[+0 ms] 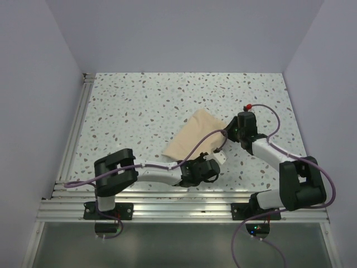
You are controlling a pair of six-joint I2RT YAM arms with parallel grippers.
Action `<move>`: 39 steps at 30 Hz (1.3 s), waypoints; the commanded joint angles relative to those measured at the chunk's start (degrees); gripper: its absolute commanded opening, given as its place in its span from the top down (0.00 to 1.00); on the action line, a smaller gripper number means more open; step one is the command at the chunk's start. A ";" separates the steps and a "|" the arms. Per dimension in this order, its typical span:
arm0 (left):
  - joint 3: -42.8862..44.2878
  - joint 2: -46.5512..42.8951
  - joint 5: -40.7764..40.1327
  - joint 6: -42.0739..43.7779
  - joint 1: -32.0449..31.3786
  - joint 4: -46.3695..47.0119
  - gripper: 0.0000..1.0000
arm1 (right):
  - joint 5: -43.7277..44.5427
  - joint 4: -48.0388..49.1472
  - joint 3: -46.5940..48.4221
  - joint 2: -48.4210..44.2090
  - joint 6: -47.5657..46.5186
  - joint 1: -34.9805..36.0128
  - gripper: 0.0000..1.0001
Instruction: Prepare the surgical pack
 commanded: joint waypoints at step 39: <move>1.37 -4.61 3.67 -6.28 -4.78 -4.29 0.29 | 10.14 -9.35 -3.31 -11.53 -2.80 -2.49 0.15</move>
